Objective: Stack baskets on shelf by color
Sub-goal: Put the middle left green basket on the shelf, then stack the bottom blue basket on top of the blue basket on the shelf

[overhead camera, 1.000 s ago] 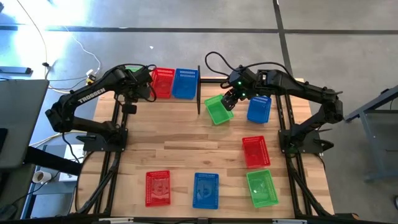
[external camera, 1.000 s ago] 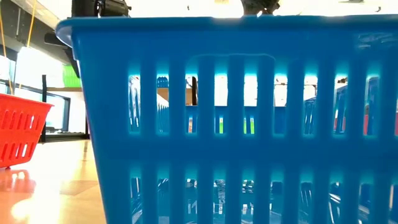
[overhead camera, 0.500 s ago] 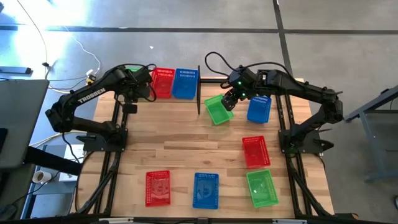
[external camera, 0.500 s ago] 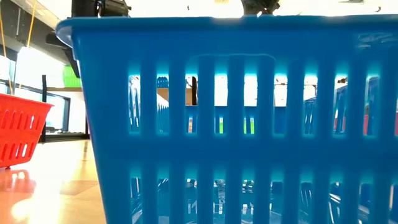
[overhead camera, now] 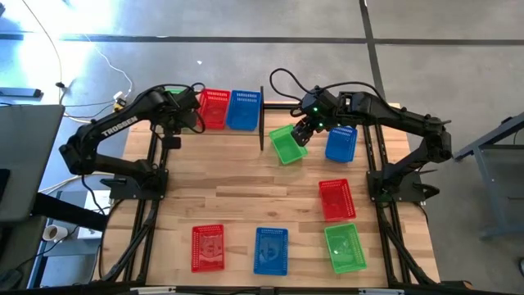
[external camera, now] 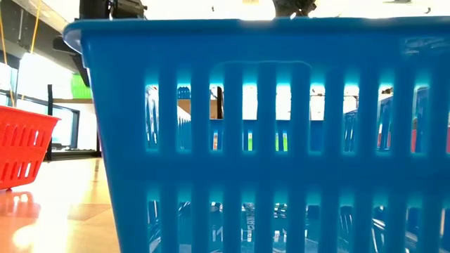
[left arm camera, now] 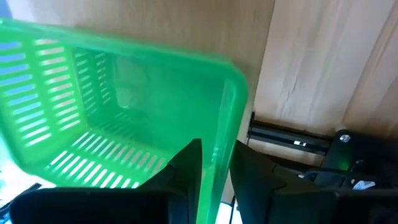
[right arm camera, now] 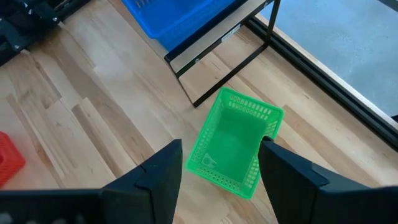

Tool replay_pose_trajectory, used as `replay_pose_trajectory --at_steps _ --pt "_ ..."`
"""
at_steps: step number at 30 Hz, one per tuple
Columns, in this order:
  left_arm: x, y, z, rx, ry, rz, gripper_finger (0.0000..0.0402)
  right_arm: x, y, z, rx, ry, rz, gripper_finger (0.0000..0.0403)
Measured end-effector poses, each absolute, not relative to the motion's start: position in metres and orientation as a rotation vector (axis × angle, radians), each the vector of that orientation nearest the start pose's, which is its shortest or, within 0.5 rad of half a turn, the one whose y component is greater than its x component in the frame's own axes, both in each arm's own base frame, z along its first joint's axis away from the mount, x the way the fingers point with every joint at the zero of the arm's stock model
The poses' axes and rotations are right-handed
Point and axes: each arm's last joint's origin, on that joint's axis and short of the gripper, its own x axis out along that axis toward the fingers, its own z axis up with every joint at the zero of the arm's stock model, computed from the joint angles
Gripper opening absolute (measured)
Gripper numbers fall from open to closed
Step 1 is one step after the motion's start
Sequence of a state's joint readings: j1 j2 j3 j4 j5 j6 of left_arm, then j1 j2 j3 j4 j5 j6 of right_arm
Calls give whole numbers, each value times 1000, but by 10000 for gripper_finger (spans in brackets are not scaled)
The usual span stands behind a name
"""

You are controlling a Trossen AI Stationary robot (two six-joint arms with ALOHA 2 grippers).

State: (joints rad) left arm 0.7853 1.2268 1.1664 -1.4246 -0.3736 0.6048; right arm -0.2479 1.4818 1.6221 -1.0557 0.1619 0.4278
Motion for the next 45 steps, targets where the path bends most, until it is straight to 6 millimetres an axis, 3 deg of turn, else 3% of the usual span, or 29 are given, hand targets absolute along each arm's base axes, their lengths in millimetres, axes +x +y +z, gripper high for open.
replay_pose_trajectory --at_steps 8,18,29,45 --pt "123 138 309 122 1697 460 72 280 -75 384 442 825 -570 195" --pt "120 135 339 138 1650 485 71 279 -76 384 472 816 -590 195" --pt "121 132 343 120 1635 480 71 280 -75 384 476 817 -582 195" --pt "134 103 351 -137 1352 454 71 265 -72 373 695 920 -771 195"
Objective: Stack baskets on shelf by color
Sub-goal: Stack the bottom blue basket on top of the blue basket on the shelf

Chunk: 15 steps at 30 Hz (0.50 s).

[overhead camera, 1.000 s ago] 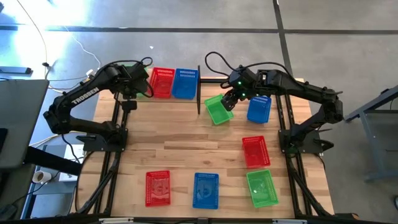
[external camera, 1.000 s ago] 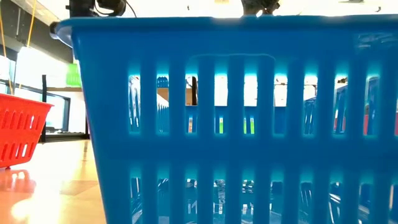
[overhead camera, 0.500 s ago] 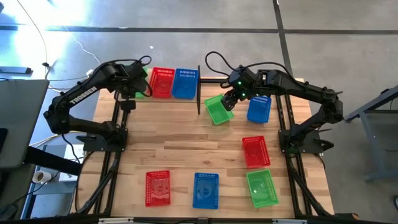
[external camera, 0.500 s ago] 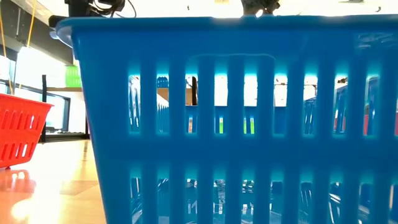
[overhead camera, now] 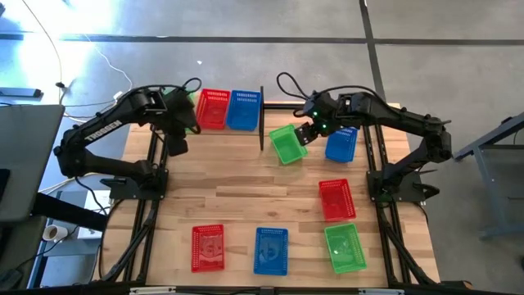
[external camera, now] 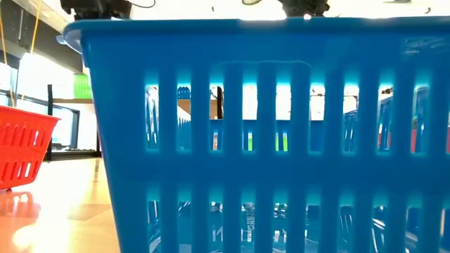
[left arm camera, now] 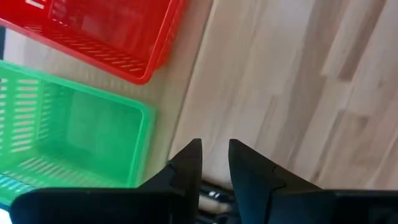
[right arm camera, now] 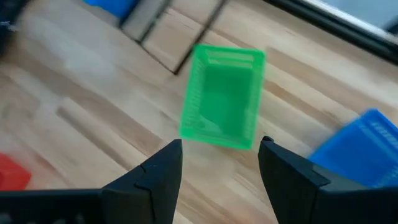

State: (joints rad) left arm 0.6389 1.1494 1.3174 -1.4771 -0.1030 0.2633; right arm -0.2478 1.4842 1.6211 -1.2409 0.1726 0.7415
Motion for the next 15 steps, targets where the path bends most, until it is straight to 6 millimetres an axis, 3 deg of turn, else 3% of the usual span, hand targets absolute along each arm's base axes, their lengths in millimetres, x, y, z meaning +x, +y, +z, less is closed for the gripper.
replay_pose_trajectory --at_steps 9,15 --pt "133 74 367 -235 1116 432 71 250 -72 364 709 1028 -1013 195" --pt "131 60 372 -285 1052 421 71 240 -71 363 668 1072 -1129 195"
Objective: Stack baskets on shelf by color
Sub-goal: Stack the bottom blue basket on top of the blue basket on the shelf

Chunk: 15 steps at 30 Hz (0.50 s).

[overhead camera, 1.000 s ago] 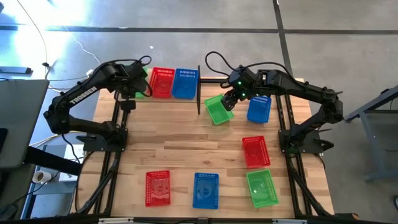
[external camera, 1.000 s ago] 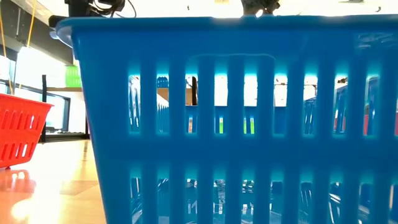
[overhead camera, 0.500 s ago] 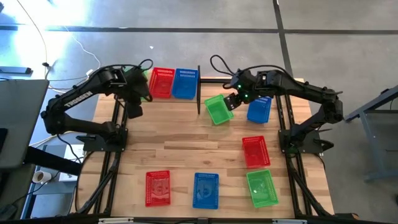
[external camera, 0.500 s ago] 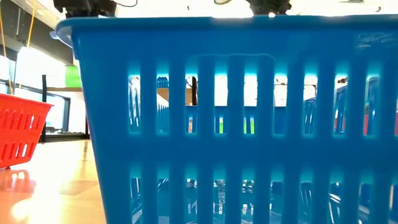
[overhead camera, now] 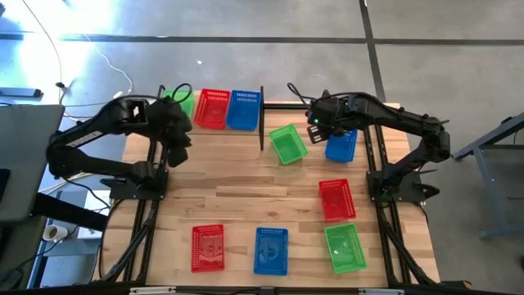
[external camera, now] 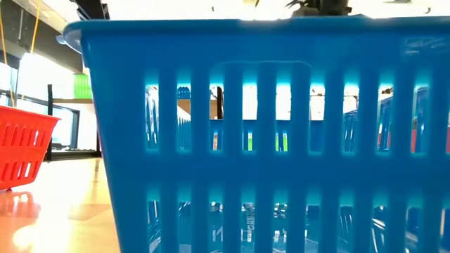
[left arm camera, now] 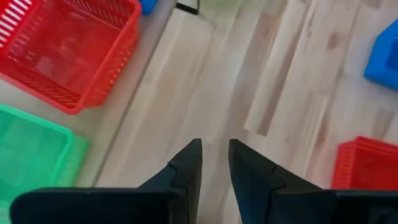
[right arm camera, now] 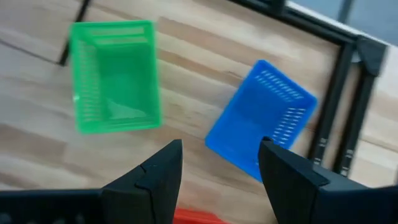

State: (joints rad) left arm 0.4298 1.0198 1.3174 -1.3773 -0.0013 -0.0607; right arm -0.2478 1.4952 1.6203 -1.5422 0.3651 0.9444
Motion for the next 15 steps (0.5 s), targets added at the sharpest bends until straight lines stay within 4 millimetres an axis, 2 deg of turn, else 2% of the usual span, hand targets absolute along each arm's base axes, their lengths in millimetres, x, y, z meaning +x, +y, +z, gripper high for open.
replay_pose_trajectory --at_steps 5,11,15 --pt "134 53 376 -321 995 419 71 237 -73 361 613 1078 -1181 195" --pt "140 47 378 -282 954 398 71 228 -75 316 629 1232 -1272 195" --pt "145 44 377 -260 932 385 71 227 -73 294 673 1263 -1283 195"
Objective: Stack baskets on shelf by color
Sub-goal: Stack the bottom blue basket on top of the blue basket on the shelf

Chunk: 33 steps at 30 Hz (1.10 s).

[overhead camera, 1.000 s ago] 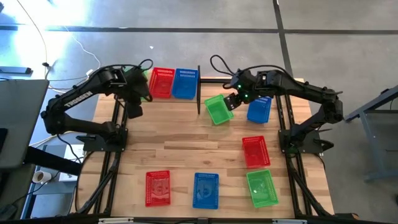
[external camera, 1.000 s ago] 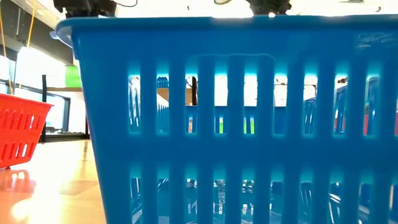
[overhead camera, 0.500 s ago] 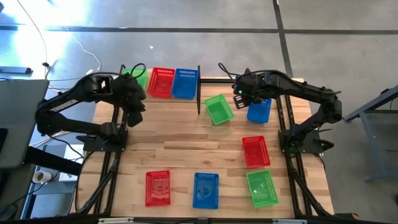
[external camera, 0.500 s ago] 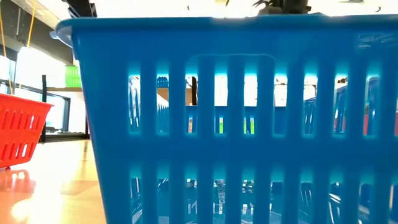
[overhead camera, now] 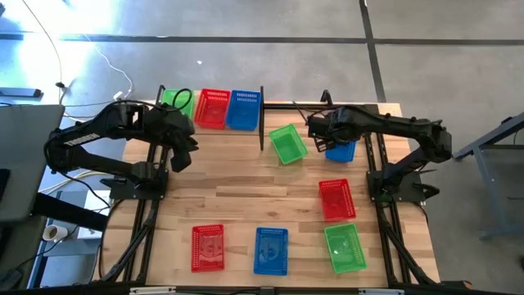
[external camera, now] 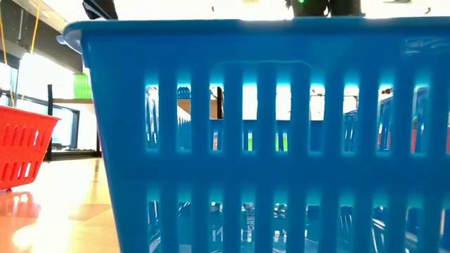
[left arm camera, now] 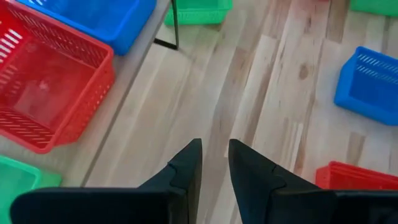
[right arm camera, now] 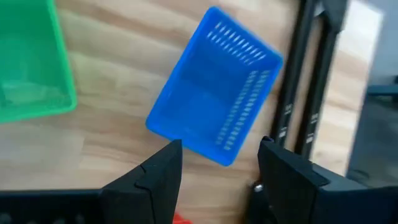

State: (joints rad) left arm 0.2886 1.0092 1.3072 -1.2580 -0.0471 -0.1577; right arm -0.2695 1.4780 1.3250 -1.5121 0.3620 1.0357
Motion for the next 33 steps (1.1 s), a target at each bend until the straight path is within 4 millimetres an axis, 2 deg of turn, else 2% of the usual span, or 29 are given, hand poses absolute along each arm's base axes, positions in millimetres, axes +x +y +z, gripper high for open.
replay_pose_trajectory --at_steps 3,9,19,25,33 --pt "146 44 374 -261 943 383 71 225 -71 284 732 1277 -1249 195" --pt "147 44 366 -262 973 407 71 238 -55 282 945 1110 -1071 195" --pt "148 46 358 -236 995 456 71 263 13 289 1089 948 -873 195" --pt "150 48 359 -223 963 476 71 268 53 293 1170 863 -791 195" --pt "150 48 360 -223 959 476 71 274 94 303 1234 714 -621 195"
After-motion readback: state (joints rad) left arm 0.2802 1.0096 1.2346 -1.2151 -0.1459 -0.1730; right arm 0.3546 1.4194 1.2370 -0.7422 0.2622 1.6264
